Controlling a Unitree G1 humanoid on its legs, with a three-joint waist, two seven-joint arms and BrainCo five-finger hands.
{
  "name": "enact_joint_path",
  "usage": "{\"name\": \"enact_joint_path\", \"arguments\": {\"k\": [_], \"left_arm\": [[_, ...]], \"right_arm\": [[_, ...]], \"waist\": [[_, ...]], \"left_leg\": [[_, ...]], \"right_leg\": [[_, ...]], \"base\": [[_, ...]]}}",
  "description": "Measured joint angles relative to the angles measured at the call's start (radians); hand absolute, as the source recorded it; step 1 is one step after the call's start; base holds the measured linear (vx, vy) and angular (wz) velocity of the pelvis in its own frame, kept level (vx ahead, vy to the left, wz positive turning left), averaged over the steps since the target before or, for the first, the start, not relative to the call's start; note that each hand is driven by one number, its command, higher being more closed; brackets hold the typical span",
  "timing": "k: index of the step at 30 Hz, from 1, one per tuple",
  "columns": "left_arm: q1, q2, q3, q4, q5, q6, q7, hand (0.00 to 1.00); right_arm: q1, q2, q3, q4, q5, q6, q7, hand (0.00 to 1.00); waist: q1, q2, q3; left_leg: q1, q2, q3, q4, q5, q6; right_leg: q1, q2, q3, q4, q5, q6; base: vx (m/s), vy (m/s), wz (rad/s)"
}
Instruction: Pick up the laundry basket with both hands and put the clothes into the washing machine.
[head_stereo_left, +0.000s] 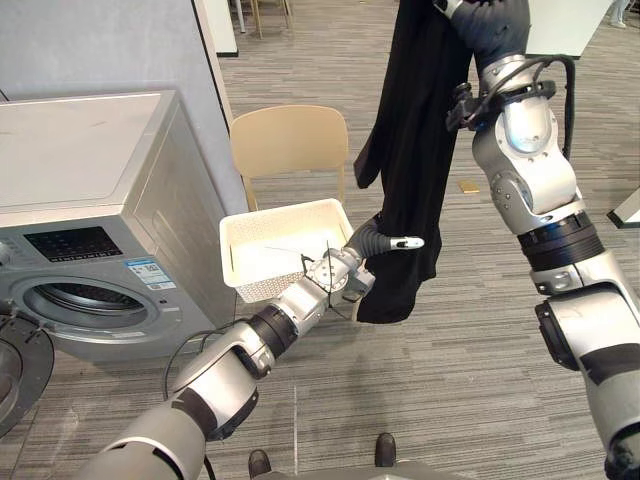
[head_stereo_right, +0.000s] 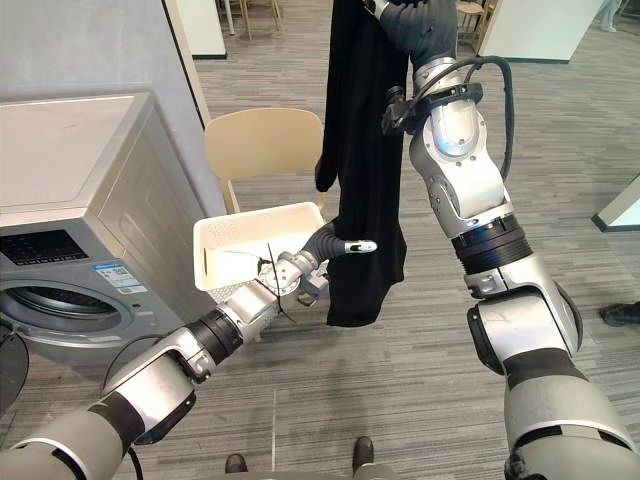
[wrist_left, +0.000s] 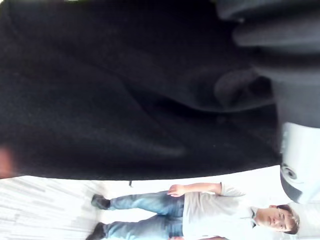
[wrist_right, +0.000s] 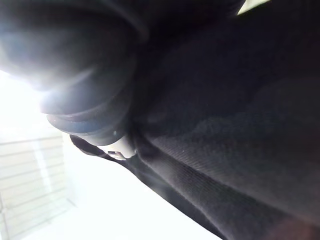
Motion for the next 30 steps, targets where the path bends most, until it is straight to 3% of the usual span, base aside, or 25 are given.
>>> {"name": "enact_joint_path", "arguments": {"k": [4,5,21,22,30], "left_arm": [[-0.018,-0.006,0.0,0.0,0.007,-0.002,0.006,0.0],[-0.019,-0.01,0.001,0.0,0.009,-0.002,0.007,1.0],[-0.057,-0.05,0.062,0.047,0.099,-0.009,0.047,1.0],[-0.057,-0.05,0.063,0.047,0.11,-0.009,0.051,1.0],[-0.042,-0.048,0.148,0.041,0.139,-0.019,0.104,1.0]], "right_arm": [[0.0,0.038,0.001,0.0,0.039,-0.002,0.017,1.0],[0.0,0.051,0.005,-0.001,0.041,-0.004,0.017,1.0],[0.057,0.084,0.044,-0.074,0.126,-0.022,0.038,1.0],[0.057,0.086,0.046,-0.074,0.126,-0.022,0.038,0.0],[0.106,0.086,0.055,-0.074,0.127,-0.026,0.037,0.0]], "waist": [[0.0,0.008,-0.009],[0.0,0.014,-0.015],[0.002,0.012,-0.019],[0.002,0.012,-0.019],[0.003,-0.006,-0.025]], "left_leg": [[-0.001,-0.001,-0.003,0.0,0.0,0.0],[-0.002,-0.001,-0.005,0.0,0.0,0.0],[-0.001,-0.001,-0.006,0.0,0.0,0.0],[-0.001,-0.001,-0.006,0.0,0.0,0.0],[0.002,-0.002,-0.009,0.0,0.0,0.0]], "right_leg": [[0.0,-0.001,-0.001,0.0,0.0,0.0],[0.001,-0.001,-0.002,0.0,-0.002,0.002],[0.01,0.001,-0.001,-0.016,0.0,0.0],[0.01,0.001,-0.002,-0.016,0.0,0.0],[0.022,0.002,-0.003,-0.032,0.003,-0.001]], "base": [[0.0,0.003,0.01],[0.01,0.012,0.04],[0.0,0.001,0.0],[0.0,0.0,0.0],[0.0,0.0,0.0]]}}
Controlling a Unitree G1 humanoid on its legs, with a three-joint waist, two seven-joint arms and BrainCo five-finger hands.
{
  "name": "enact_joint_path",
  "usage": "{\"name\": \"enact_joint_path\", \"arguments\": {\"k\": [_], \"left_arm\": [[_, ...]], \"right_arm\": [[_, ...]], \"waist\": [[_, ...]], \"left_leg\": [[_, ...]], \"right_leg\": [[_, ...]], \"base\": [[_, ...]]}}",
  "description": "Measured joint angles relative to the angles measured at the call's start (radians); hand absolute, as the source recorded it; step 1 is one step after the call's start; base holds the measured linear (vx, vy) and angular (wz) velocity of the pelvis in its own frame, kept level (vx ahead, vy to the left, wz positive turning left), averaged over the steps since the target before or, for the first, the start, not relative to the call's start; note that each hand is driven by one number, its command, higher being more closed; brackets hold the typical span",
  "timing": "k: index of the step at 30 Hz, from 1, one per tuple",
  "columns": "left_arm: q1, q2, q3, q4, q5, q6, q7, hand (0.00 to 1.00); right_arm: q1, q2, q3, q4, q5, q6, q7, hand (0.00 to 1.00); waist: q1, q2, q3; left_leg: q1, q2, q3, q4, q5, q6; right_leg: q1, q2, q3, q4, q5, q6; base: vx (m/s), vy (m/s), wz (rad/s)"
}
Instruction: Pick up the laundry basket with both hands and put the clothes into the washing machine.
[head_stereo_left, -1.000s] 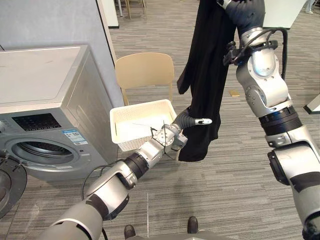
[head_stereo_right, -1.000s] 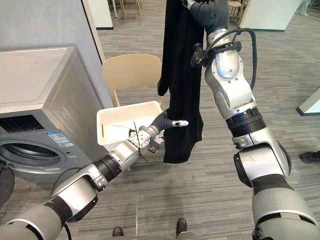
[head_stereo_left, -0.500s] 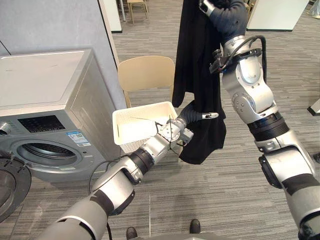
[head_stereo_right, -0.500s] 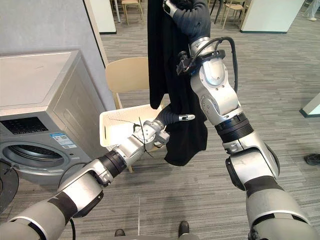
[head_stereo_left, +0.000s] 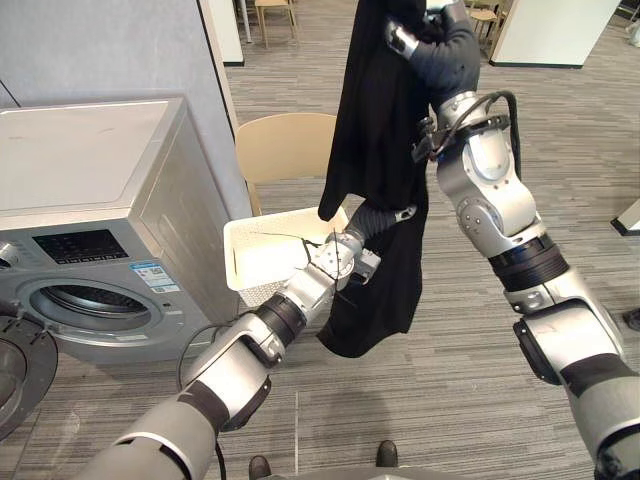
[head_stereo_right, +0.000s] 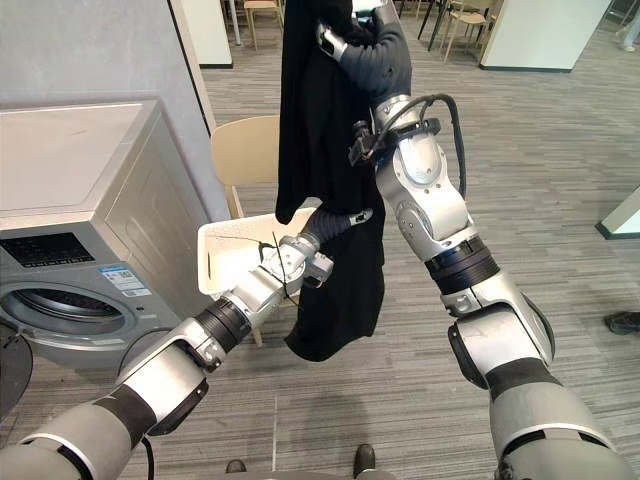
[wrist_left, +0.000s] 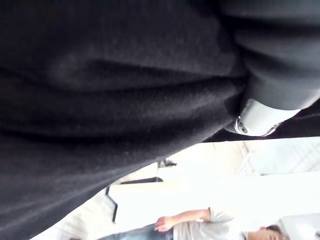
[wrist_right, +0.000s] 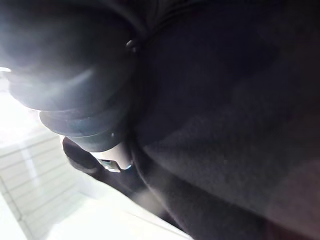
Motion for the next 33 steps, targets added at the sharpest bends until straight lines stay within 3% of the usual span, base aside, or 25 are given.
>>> {"name": "enact_joint_path", "arguments": {"k": [8,12,18,24,28,30,33], "left_arm": [[0.119,0.065,0.163,-0.15,0.018,-0.027,0.065,1.0],[0.165,0.116,0.291,-0.293,0.017,-0.045,0.098,1.0],[0.273,0.197,0.543,-0.513,0.018,-0.076,0.126,1.0],[0.483,0.272,0.875,-0.725,0.04,-0.115,0.148,1.0],[0.727,0.205,1.048,-0.865,0.075,-0.119,0.148,1.0],[0.876,0.088,1.147,-0.934,0.096,-0.122,0.148,1.0],[1.006,-0.039,1.258,-0.967,0.121,-0.123,0.151,1.0]], "right_arm": [[0.036,-0.008,-0.004,-0.001,0.028,-0.002,0.0,0.0],[0.065,-0.009,-0.099,-0.017,0.029,-0.022,-0.002,0.0],[0.165,-0.036,-0.268,-0.087,0.025,-0.04,-0.005,0.0],[0.372,-0.095,-0.475,-0.142,0.022,-0.045,0.0,0.0],[0.566,-0.086,-0.603,-0.261,0.016,-0.049,0.017,0.0],[0.692,-0.015,-0.716,-0.305,0.015,-0.056,0.025,0.0],[0.823,0.1,-0.84,-0.353,0.003,-0.058,0.023,0.0]], "waist": [[0.001,-0.001,0.0],[0.009,-0.002,-0.001],[0.014,-0.001,-0.001],[0.026,0.004,-0.003],[0.039,0.038,-0.027],[0.059,0.06,-0.048],[0.06,0.081,-0.063]], "left_leg": [[0.007,0.0,-0.003,0.0,0.0,0.0],[0.009,0.0,-0.005,0.0,-0.001,0.0],[0.01,-0.001,-0.005,0.0,-0.001,0.0],[0.02,-0.004,-0.016,0.0,-0.001,0.0],[0.021,-0.018,-0.03,0.0,-0.011,0.005],[0.021,-0.023,-0.034,-0.001,-0.02,0.008],[-0.001,-0.022,-0.06,-0.001,-0.024,0.006]], "right_leg": [[0.01,0.0,-0.001,-0.004,0.0,0.0],[0.015,0.0,-0.001,-0.005,0.0,0.0],[0.017,0.0,-0.007,-0.005,0.001,0.001],[0.036,-0.004,-0.021,-0.005,-0.001,0.004],[0.048,-0.018,-0.033,-0.006,-0.016,0.02],[0.051,-0.023,-0.037,-0.006,-0.019,0.022],[0.05,-0.023,-0.068,-0.007,-0.029,0.016]], "base": [[0.0,0.001,0.01],[0.0,0.004,0.02],[0.0,0.0,0.0],[0.01,0.007,0.07],[0.01,0.023,0.12],[0.03,0.025,0.07],[0.01,0.005,0.26]]}}
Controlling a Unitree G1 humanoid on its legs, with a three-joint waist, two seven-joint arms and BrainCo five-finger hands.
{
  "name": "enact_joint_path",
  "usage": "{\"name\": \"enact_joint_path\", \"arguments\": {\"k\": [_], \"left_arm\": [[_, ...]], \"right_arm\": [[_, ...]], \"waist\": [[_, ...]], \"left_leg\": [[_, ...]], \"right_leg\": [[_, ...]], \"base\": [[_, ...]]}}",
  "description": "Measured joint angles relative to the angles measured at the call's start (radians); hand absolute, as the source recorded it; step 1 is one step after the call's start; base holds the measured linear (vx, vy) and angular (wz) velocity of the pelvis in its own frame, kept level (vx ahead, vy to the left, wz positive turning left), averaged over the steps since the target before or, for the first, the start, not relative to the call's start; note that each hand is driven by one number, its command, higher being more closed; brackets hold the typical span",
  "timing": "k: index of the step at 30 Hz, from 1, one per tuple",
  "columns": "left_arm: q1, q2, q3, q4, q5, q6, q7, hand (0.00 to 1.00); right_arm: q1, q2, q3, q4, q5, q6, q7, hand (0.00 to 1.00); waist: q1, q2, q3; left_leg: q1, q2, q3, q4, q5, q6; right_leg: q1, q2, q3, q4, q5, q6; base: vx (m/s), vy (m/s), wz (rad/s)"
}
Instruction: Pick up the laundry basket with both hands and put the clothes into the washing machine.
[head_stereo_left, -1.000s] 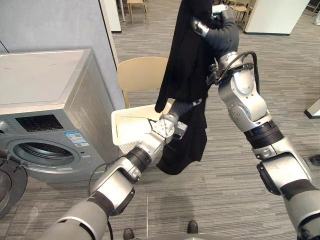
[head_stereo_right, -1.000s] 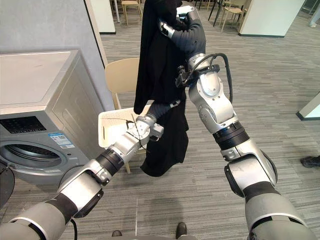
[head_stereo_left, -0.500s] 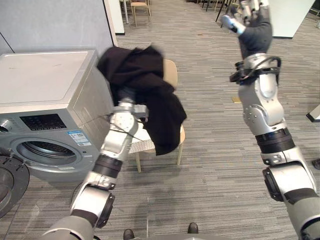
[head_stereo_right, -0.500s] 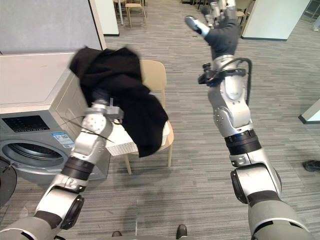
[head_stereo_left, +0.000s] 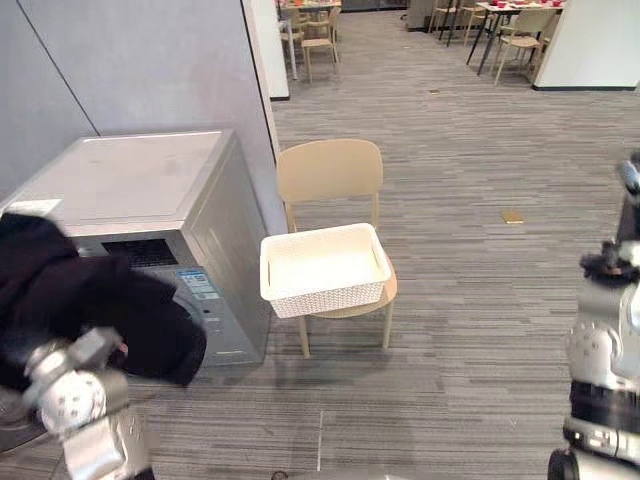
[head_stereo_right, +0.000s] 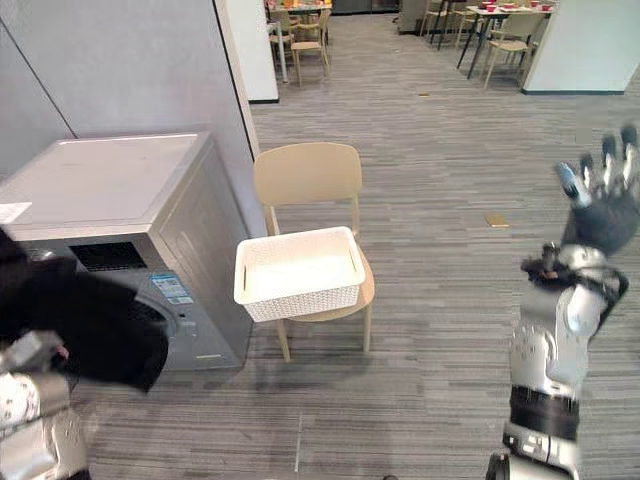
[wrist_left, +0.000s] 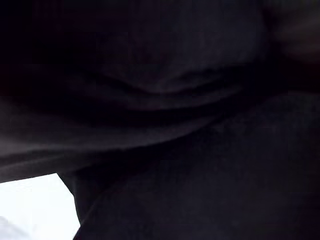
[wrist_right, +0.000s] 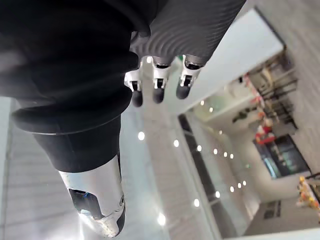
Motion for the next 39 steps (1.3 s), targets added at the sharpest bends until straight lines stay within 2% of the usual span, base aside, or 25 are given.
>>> {"name": "enact_joint_path", "arguments": {"k": [1,2,4,8,9,11,15,20,23,29,30,39], "left_arm": [[0.022,-0.028,0.022,-0.005,0.01,0.0,0.004,1.0],[0.062,-0.087,0.059,-0.017,0.014,0.0,0.016,1.0],[0.123,-0.141,0.106,-0.016,0.011,0.004,0.03,1.0],[0.211,-0.165,0.124,-0.003,0.01,0.004,0.035,1.0],[0.212,-0.166,0.122,0.0,0.01,0.004,0.035,1.0],[0.22,-0.162,0.083,0.042,-0.001,-0.003,0.034,1.0],[0.255,-0.163,0.012,0.099,-0.057,-0.005,0.011,1.0],[0.251,-0.159,-0.056,0.183,-0.113,-0.016,0.007,1.0],[0.245,-0.156,-0.105,0.249,-0.128,-0.015,-0.01,1.0],[0.237,-0.152,-0.192,0.333,-0.15,-0.015,-0.024,1.0],[0.195,-0.14,-0.256,0.381,-0.167,-0.013,-0.034,1.0],[0.194,-0.14,-0.257,0.382,-0.167,-0.013,-0.033,1.0]], "right_arm": [[0.03,0.03,-0.028,-0.02,-0.017,0.0,-0.001,0.0],[0.098,0.097,-0.086,-0.071,-0.039,-0.003,-0.004,0.0],[0.195,0.199,-0.153,-0.126,-0.075,-0.008,-0.005,0.0],[0.36,0.369,-0.179,-0.136,-0.195,-0.001,-0.028,0.0],[0.37,0.38,-0.178,-0.14,-0.208,0.001,-0.03,0.0],[0.461,0.44,-0.118,-0.162,-0.256,0.003,-0.047,0.0],[0.505,0.431,-0.024,-0.139,-0.288,0.016,-0.068,0.0],[0.5,0.427,0.072,0.114,-0.268,0.017,-0.068,0.0],[0.494,0.427,0.126,0.201,-0.26,0.028,-0.063,0.0],[0.463,0.428,0.131,0.296,-0.238,0.03,-0.062,0.0],[0.384,0.428,0.129,0.397,-0.239,0.028,-0.062,0.0],[0.373,0.427,0.129,0.407,-0.241,0.029,-0.064,0.0]], "waist": [[0.0,0.003,-0.003],[-0.001,0.007,-0.007],[-0.001,0.008,-0.01],[0.004,-0.001,-0.008],[0.005,-0.001,-0.008],[0.021,-0.004,-0.004],[0.022,-0.007,0.008],[0.023,-0.012,0.017],[0.026,-0.01,0.028],[0.025,-0.018,0.046],[0.023,-0.054,0.097],[0.022,-0.055,0.097]], "left_leg": [[-0.006,0.0,-0.007,0.0,0.0,0.0],[-0.02,0.0,-0.029,0.0,0.0,0.0],[-0.039,0.001,-0.057,0.0,0.0,0.0],[-0.064,0.001,-0.09,0.004,0.002,0.001],[-0.065,0.001,-0.09,0.008,0.002,0.001],[-0.064,-0.001,-0.087,0.026,-0.002,0.014],[-0.061,-0.007,-0.082,0.043,-0.022,0.021],[-0.04,-0.023,-0.076,0.05,-0.037,0.033],[-0.042,-0.032,-0.071,0.055,-0.047,0.037],[-0.033,-0.043,-0.058,0.06,-0.057,0.035],[-0.024,-0.049,-0.047,0.056,-0.067,0.034],[-0.029,-0.051,-0.047,0.04,-0.068,0.033]], "right_leg": [[0.0,0.0,-0.009,-0.001,-0.002,0.001],[0.001,0.001,-0.023,-0.002,-0.008,0.002],[0.0,0.003,-0.048,-0.002,-0.013,0.0],[0.001,0.006,-0.079,0.001,-0.017,0.005],[0.002,0.005,-0.079,0.001,-0.018,0.006],[0.014,0.0,-0.093,0.002,-0.022,0.011],[0.015,-0.014,-0.099,0.032,-0.043,0.018],[0.009,-0.04,-0.098,0.086,-0.081,0.031],[-0.001,-0.054,-0.094,0.1,-0.093,0.034],[-0.002,-0.064,-0.072,0.111,-0.101,0.045],[0.002,-0.066,-0.048,0.094,-0.1,0.044],[-0.019,-0.067,-0.044,0.091,-0.1,0.044]], "base": [[0.01,-0.006,0.4],[0.01,-0.004,0.36],[0.02,-0.007,0.41],[0.03,-0.009,0.24],[0.05,-0.002,0.02],[0.04,0.001,0.05],[0.02,0.004,0.03],[0.05,0.018,0.02],[0.06,0.023,-0.02],[0.09,0.009,-0.07],[0.06,0.006,-0.06],[0.0,0.0,-0.02]]}}
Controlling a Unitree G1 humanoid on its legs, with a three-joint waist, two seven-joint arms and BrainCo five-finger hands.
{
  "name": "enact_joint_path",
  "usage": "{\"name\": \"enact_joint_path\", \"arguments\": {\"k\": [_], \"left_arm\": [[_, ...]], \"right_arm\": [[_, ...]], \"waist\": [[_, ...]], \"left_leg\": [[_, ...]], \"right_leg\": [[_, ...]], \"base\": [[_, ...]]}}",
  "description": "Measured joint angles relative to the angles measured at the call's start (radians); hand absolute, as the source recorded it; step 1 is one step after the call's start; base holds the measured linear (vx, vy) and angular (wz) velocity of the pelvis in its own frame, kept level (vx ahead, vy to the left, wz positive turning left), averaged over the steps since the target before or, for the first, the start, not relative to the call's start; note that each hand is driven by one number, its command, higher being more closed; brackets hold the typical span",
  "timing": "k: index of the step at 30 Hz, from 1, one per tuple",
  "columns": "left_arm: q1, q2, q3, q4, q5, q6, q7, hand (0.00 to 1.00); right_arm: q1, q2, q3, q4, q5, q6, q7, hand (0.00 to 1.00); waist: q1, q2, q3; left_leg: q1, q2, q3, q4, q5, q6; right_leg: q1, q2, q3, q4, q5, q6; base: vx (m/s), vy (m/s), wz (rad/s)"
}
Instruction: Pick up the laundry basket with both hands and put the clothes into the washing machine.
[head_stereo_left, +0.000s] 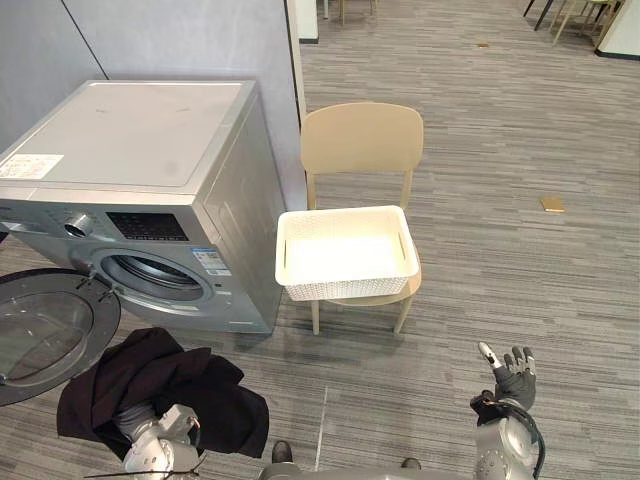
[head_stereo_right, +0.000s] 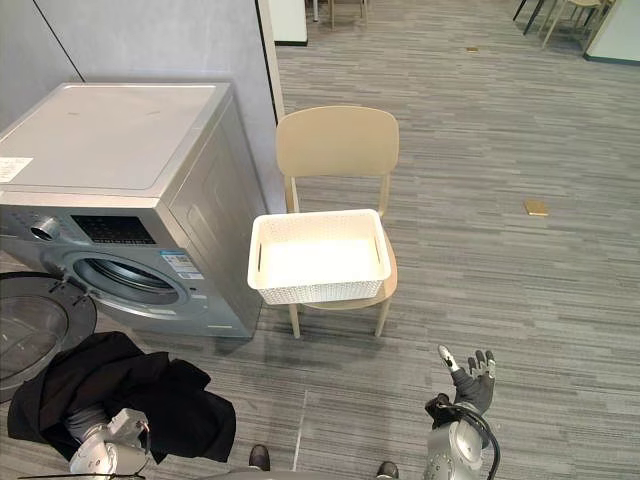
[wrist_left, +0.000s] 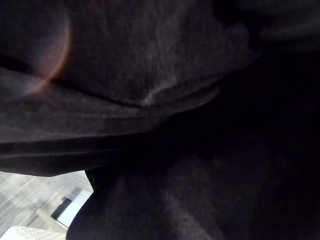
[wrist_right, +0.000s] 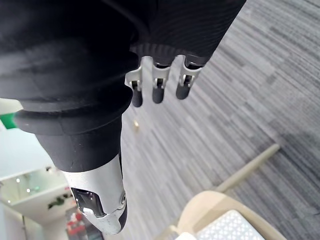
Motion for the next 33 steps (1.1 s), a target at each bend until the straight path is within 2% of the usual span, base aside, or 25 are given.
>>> {"name": "enact_joint_path", "arguments": {"k": [5,8,9,11,13,14,15,16,17,18,19,20,21,22,23,24,25,26,27,28,29,30,31,32,33], "left_arm": [[-0.019,0.005,-0.005,0.004,0.001,0.002,0.001,1.0],[-0.07,0.008,-0.013,0.03,0.001,0.002,0.001,1.0],[-0.101,0.007,-0.03,0.038,0.001,0.002,0.001,1.0],[-0.133,0.006,-0.069,0.038,0.0,0.002,0.001,1.0],[-0.164,0.006,-0.086,0.041,0.0,0.002,0.004,1.0],[-0.182,0.007,-0.101,0.04,0.0,0.001,0.004,1.0],[-0.187,0.01,-0.101,0.04,0.0,0.0,0.004,1.0],[-0.181,0.015,-0.091,0.05,0.0,-0.004,0.007,1.0],[-0.181,0.015,-0.097,0.062,0.0,-0.004,0.006,1.0],[-0.169,0.016,-0.11,0.087,0.0,-0.001,0.003,1.0],[-0.14,0.02,-0.131,0.091,0.001,0.001,0.0,1.0],[-0.127,0.021,-0.143,0.091,0.001,0.001,0.0,1.0],[-0.105,0.022,-0.151,0.087,0.002,0.001,-0.004,1.0],[-0.109,0.023,-0.151,0.089,0.002,0.002,-0.012,1.0],[-0.118,0.021,-0.157,0.089,0.002,0.002,-0.019,1.0],[-0.123,0.022,-0.189,0.097,0.002,0.009,-0.021,1.0],[-0.122,0.023,-0.208,0.111,0.002,0.012,-0.022,1.0],[-0.119,0.024,-0.247,0.136,0.003,0.024,-0.023,1.0],[-0.118,0.029,-0.279,0.154,0.014,0.024,-0.028,1.0],[-0.117,0.038,-0.295,0.156,0.025,0.023,-0.041,1.0],[-0.117,0.049,-0.312,0.156,0.035,0.022,-0.048,1.0],[-0.117,0.059,-0.326,0.156,0.054,0.023,-0.064,1.0],[-0.117,0.062,-0.33,0.156,0.062,0.023,-0.067,1.0],[-0.115,0.065,-0.342,0.158,0.065,0.026,-0.068,1.0],[-0.112,0.061,-0.348,0.158,0.069,0.03,-0.07,1.0]], "right_arm": [[-0.039,0.0,0.006,0.034,-0.006,0.001,-0.003,0.0],[-0.074,-0.027,0.03,0.034,-0.013,0.001,-0.005,0.0],[-0.096,-0.05,0.034,0.033,-0.013,0.0,-0.006,0.0],[-0.12,-0.091,0.043,0.033,-0.021,0.0,-0.009,0.0],[-0.158,-0.114,0.04,0.034,-0.039,0.001,-0.023,0.0],[-0.18,-0.121,0.027,0.035,-0.054,0.001,-0.032,0.0],[-0.191,-0.119,0.02,0.04,-0.06,0.002,-0.037,0.0],[-0.224,-0.114,0.026,0.06,-0.066,0.002,-0.048,0.0],[-0.222,-0.115,0.028,0.064,-0.069,0.003,-0.048,0.0],[-0.203,-0.119,0.028,0.065,-0.069,0.004,-0.048,0.0],[-0.177,-0.119,0.031,0.057,-0.069,0.003,-0.048,0.0],[-0.158,-0.122,0.026,0.053,-0.069,0.003,-0.048,0.0],[-0.133,-0.127,0.019,0.053,-0.069,0.004,-0.047,0.0],[-0.124,-0.112,0.009,0.063,-0.069,0.006,-0.046,0.0],[-0.118,-0.102,-0.005,0.072,-0.069,0.013,-0.046,0.0],[-0.106,-0.083,-0.025,0.075,-0.069,0.032,-0.045,0.0],[-0.094,-0.075,-0.028,0.075,-0.069,0.04,-0.045,0.0],[-0.069,-0.07,-0.024,0.075,-0.069,0.05,-0.038,0.0],[-0.052,-0.064,-0.016,0.075,-0.069,0.056,-0.024,0.0],[-0.042,-0.061,-0.003,0.074,-0.069,0.056,-0.016,0.0],[-0.034,-0.051,0.004,0.075,-0.069,0.056,-0.007,0.0],[-0.024,-0.036,0.005,0.074,-0.069,0.055,0.002,0.0],[-0.023,-0.03,0.005,0.074,-0.069,0.054,0.003,0.0],[-0.013,-0.021,0.005,0.07,-0.067,0.054,0.006,0.0],[0.005,-0.013,0.005,0.061,-0.065,0.053,0.013,0.0]], "waist": [[-0.001,-0.001,0.01],[0.0,0.005,0.023],[0.0,0.011,0.051],[0.001,0.019,0.07],[-0.001,0.015,0.093],[0.0,0.009,0.102],[0.002,0.004,0.112],[0.022,-0.008,0.128],[0.03,-0.009,0.132],[0.027,-0.012,0.135],[0.017,-0.009,0.131],[0.013,-0.002,0.125],[0.013,0.009,0.094],[0.002,-0.017,0.081],[-0.003,-0.026,0.084],[-0.006,-0.031,0.091],[-0.015,-0.033,0.092],[-0.032,-0.028,0.096],[-0.03,-0.022,0.1],[-0.031,-0.024,0.099],[-0.039,-0.032,0.094],[-0.059,-0.043,0.088],[-0.064,-0.05,0.089],[-0.066,-0.053,0.093],[-0.065,-0.052,0.094]], "left_leg": [[-0.017,-0.002,-0.015,0.001,-0.001,-0.002],[-0.079,-0.012,-0.083,0.032,0.001,-0.002],[-0.109,-0.026,-0.133,0.058,0.002,-0.001],[-0.161,-0.048,-0.178,0.066,0.021,0.011],[-0.214,-0.076,-0.124,0.064,0.094,0.061],[-0.252,-0.096,-0.02,0.059,0.156,0.136],[-0.253,-0.095,0.029,0.056,0.152,0.174],[-0.272,-0.033,0.192,0.216,-0.015,0.195],[-0.279,-0.004,0.221,0.299,-0.062,0.202],[-0.28,0.05,0.251,0.454,-0.117,0.224],[-0.259,0.088,0.257,0.526,-0.132,0.211],[-0.251,0.082,0.246,0.531,-0.149,0.163],[-0.25,0.046,0.218,0.491,-0.207,0.095],[-0.274,-0.004,0.195,0.481,-0.216,0.095],[-0.296,-0.035,0.179,0.488,-0.227,0.113],[-0.311,-0.082,0.142,0.517,-0.243,0.14],[-0.3,-0.11,0.121,0.523,-0.253,0.156],[-0.253,-0.162,0.078,0.51,-0.267,0.181],[-0.203,-0.185,0.049,0.482,-0.271,0.182],[-0.168,-0.204,0.024,0.446,-0.262,0.186],[-0.145,-0.221,0.0,0.412,-0.245,0.197],[-0.13,-0.245,-0.044,0.383,-0.227,0.206],[-0.118,-0.255,-0.061,0.371,-0.223,0.204],[-0.096,-0.261,-0.084,0.362,-0.224,0.205],[-0.076,-0.262,-0.101,0.359,-0.226,0.209]], "right_leg": [[-0.002,-0.001,-0.014,-0.001,0.001,0.001],[-0.019,-0.014,-0.073,0.019,-0.006,0.007],[-0.025,-0.033,-0.112,0.06,-0.03,0.012],[-0.06,-0.074,-0.183,0.164,-0.087,0.017],[-0.083,-0.121,-0.26,0.249,-0.126,-0.003],[-0.09,-0.143,-0.315,0.27,-0.123,-0.009],[-0.086,-0.157,-0.335,0.27,-0.121,-0.013],[-0.061,-0.155,-0.366,0.279,-0.123,-0.013],[-0.044,-0.159,-0.384,0.288,-0.123,-0.013],[0.006,-0.179,-0.428,0.306,-0.123,-0.013],[0.064,-0.195,-0.473,0.311,-0.124,-0.01],[0.084,-0.197,-0.491,0.308,-0.118,0.001],[0.093,-0.213,-0.509,0.299,-0.115,0.024],[0.089,-0.249,-0.525,0.301,-0.12,0.038],[0.087,-0.276,-0.545,0.317,-0.109,0.056],[0.09,-0.328,-0.546,0.394,-0.105,0.061],[0.098,-0.363,-0.531,0.446,-0.099,0.048],[0.085,-0.405,-0.39,0.566,-0.078,-0.034],[0.022,-0.341,-0.108,0.658,-0.132,-0.058],[-0.03,-0.261,0.061,0.713,-0.183,-0.038],[-0.07,-0.183,0.168,0.745,-0.227,-0.018],[-0.121,-0.095,0.25,0.754,-0.278,-0.015],[-0.147,-0.058,0.272,0.753,-0.299,-0.017],[-0.191,0.014,0.298,0.736,-0.315,-0.029],[-0.214,0.063,0.316,0.711,-0.323,-0.02]], "base": [[0.04,-0.004,0.07],[0.03,-0.002,0.5],[0.0,0.015,0.88],[-0.03,0.04,1.23],[-0.06,0.07,1.44],[-0.09,0.077,1.24],[-0.07,0.156,1.1],[0.0,0.132,0.54],[0.06,0.132,0.67],[0.09,0.075,0.8],[0.07,0.092,0.85],[0.01,0.188,0.73],[0.02,0.289,0.71],[0.04,0.311,0.89],[0.1,0.378,1.05],[0.09,0.316,0.98],[0.13,0.405,1.24],[0.14,0.313,1.24],[0.15,0.277,1.26],[0.16,0.184,1.02],[0.16,0.096,1.18],[0.16,0.048,1.1],[0.15,-0.019,1.03],[0.11,-0.035,0.64],[0.19,-0.074,0.73]]}}
